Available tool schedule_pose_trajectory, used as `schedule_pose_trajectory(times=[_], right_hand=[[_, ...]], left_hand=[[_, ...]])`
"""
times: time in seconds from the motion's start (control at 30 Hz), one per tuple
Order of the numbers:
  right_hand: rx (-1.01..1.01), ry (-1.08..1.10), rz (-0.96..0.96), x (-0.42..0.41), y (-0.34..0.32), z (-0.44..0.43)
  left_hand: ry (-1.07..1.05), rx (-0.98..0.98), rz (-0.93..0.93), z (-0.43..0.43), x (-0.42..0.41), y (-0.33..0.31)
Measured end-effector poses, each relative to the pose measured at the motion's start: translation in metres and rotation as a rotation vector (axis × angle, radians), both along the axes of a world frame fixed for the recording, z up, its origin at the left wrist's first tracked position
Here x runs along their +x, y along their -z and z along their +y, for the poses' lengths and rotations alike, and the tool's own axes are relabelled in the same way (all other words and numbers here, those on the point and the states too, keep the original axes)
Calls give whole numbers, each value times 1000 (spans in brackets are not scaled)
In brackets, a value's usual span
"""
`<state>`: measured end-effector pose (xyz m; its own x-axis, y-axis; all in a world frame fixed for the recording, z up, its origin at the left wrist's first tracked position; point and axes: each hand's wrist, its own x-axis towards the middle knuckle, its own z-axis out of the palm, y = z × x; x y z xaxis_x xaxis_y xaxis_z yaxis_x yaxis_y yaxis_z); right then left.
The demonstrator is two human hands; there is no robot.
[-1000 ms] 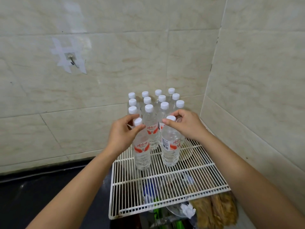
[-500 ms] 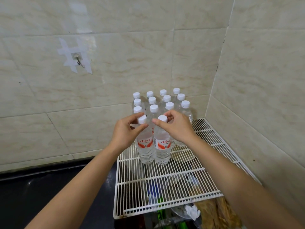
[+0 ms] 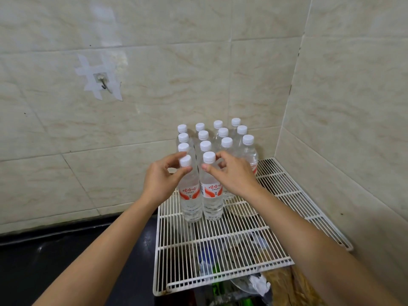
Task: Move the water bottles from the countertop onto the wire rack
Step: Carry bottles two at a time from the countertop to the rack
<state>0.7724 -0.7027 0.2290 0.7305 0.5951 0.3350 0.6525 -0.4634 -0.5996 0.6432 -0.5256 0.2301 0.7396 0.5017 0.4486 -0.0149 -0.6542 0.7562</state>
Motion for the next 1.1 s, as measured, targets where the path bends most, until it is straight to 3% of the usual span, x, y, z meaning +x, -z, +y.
schedule_pose_trajectory(times=[0.17, 0.4, 0.73, 0.83, 0.93, 1.1], right_hand=[[-41, -89, 124, -3, 20, -12], [-278, -96, 231, -8, 88, -26], [-263, -62, 220, -10, 96, -8], [-294, -65, 214, -13, 89, -14], [-168, -60, 162, -18, 69, -22], [182, -10, -165, -32, 26, -18]], left_hand=[[52, -38, 17, -4, -15, 24], [-20, -119, 433, -18, -18, 75], [-24, -151, 428, -16, -11, 82], [3, -26, 485, -19, -16, 74], [-16, 168, 430, -17, -31, 56], [-351, 423, 277, -16, -69, 17]])
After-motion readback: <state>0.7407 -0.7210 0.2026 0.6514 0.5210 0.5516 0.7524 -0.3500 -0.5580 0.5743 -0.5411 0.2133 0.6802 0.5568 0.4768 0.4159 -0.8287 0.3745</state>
